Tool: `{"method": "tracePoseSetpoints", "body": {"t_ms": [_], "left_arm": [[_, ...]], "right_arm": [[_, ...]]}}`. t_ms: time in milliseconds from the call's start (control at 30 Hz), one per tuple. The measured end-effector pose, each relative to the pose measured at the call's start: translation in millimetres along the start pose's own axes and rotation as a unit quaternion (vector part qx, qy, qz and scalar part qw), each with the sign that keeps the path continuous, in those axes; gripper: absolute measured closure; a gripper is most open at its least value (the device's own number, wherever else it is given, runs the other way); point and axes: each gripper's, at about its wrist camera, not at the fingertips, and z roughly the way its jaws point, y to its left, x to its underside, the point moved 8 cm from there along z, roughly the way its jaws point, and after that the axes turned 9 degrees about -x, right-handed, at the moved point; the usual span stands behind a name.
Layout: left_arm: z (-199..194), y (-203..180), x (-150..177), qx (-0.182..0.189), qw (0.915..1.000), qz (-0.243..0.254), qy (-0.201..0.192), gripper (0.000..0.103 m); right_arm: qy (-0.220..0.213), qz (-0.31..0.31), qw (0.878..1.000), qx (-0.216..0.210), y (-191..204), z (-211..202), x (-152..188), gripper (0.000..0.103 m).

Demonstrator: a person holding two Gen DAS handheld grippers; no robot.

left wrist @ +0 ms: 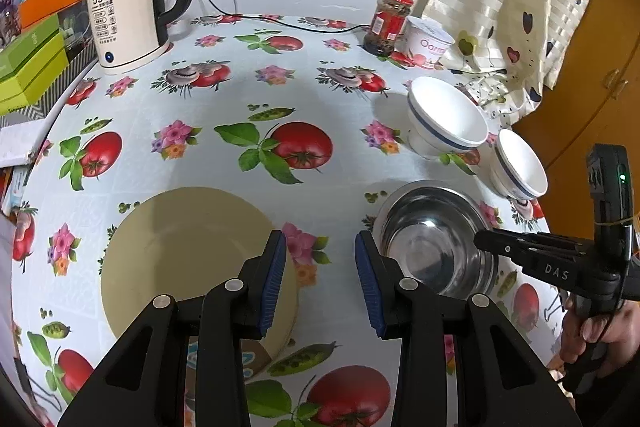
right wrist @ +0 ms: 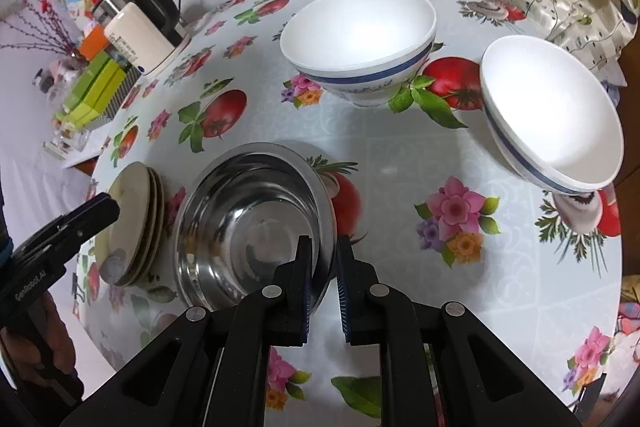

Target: Organize plates and bowls

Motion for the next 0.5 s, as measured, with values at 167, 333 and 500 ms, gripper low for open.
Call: {"method": "tracePoseSetpoints", "body": {"t_ms": [167,333,500], "left_arm": [[-4,-5,-2,0.001,1.0000,0.006,-0.002,0.066],[-5,-11,-5,0.002,0.9999,0.012,-0.004,0.066],[-4,-16,-9,0.006,0.9998,0.016,-0.004,0.066]], "right_arm": [[-0.010,0.000,1.000,0.004,-1,-9,0,0.087],[-0.021,-0.004,1.000,0.004,0,-18,-1,0.072],[-0.033,-0.006,0.999,0.006,1,-24,-5,0.072]]}}
